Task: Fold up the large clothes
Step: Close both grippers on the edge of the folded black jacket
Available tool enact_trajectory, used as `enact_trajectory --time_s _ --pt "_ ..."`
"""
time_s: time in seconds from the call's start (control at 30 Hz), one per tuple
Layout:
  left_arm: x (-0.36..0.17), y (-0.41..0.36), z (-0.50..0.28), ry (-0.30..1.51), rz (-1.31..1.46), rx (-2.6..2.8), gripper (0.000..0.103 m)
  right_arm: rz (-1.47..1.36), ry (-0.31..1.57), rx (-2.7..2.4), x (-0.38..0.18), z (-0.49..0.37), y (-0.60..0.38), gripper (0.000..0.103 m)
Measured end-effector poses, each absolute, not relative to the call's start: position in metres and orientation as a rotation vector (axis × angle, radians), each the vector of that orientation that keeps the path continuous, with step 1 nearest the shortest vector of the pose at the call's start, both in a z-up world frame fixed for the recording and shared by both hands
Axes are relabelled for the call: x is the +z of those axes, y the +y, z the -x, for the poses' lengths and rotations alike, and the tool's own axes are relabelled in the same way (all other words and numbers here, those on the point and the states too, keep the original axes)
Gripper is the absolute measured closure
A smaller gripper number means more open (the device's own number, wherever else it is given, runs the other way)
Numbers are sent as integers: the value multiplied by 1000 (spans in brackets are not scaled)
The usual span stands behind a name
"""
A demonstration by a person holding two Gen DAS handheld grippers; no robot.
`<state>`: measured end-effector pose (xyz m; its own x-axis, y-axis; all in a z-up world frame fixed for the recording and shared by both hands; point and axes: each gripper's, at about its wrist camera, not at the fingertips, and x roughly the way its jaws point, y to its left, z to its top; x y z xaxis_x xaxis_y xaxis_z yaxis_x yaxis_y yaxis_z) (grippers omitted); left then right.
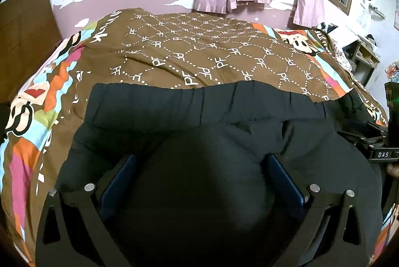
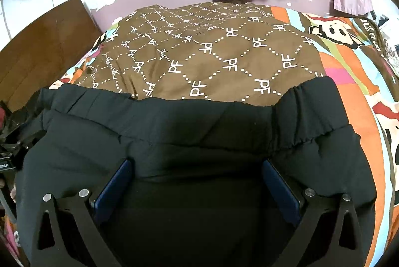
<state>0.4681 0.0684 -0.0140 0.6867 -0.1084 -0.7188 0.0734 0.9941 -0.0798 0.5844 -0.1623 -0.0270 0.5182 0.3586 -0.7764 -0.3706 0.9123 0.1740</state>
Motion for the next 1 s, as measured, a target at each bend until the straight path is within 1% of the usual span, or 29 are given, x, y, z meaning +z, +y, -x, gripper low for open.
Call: enact_trajectory --time_s 0.53,0.63,0.77,1.0 --pt "-17 66 -466 789 48 -104 1 12 915 444 -34 -580 -163 0" --pt "-18 67 -463 776 52 -109 1 -7 872 448 -30 -572 -166 0" --pt "-16 65 -444 703 41 -118 1 -17 785 449 -26 -552 -173 0" --pt "-5 70 -435 671 54 -87 1 31 752 402 -20 -542 -170 0"
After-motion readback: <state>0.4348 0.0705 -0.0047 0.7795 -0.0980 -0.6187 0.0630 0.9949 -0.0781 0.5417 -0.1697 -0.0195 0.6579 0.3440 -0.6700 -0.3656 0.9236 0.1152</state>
